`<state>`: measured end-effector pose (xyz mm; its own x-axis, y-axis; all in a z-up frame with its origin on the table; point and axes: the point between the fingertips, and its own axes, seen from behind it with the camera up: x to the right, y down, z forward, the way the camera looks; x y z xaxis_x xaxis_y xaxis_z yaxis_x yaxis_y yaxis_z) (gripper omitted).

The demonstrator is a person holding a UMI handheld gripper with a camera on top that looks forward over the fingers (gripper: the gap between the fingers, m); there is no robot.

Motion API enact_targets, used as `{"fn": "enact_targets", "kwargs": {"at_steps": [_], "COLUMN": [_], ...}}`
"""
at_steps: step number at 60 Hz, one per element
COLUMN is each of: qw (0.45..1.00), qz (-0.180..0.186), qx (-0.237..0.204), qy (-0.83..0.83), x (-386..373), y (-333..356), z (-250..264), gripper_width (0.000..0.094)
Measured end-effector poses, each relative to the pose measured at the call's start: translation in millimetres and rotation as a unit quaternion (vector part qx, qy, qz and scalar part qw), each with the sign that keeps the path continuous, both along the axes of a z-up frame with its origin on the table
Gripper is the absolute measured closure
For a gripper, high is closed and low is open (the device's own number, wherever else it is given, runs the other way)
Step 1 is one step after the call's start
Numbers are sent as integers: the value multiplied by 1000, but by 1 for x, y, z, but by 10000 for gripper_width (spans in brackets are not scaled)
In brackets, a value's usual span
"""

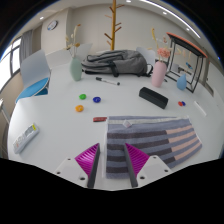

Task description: Fold towel

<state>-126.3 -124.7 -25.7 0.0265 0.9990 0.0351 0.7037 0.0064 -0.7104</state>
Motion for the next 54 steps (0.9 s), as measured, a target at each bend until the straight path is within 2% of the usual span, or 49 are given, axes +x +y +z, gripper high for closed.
{"fn": "enact_targets", "kwargs": {"at_steps": [1,2,3,4,8,18,29,35,42,49,54], "qw": [1000,1000,1000,999,999,1000,1000,999,998,996,996], "qz": [-2,-4,-8,-16,-34,-18,3,-1,-23,-43,-53], "qx": [7,15,24,41,41,4,-25,-21,-20,5,13], "qy": [-1,0,-2,-4,-9,-9,18,40,63,79,76], "x": [0,-1,-1,-1,0,0,-1,-4,-8,-12,-16], "y": [3,2,7,16,18,15,36,79,144,212,248], "z": [0,-2,0,1,1,9,75,111,132,126,104], "gripper_width": [530,647,811,905,909,924,925,925,924,921,917]}}
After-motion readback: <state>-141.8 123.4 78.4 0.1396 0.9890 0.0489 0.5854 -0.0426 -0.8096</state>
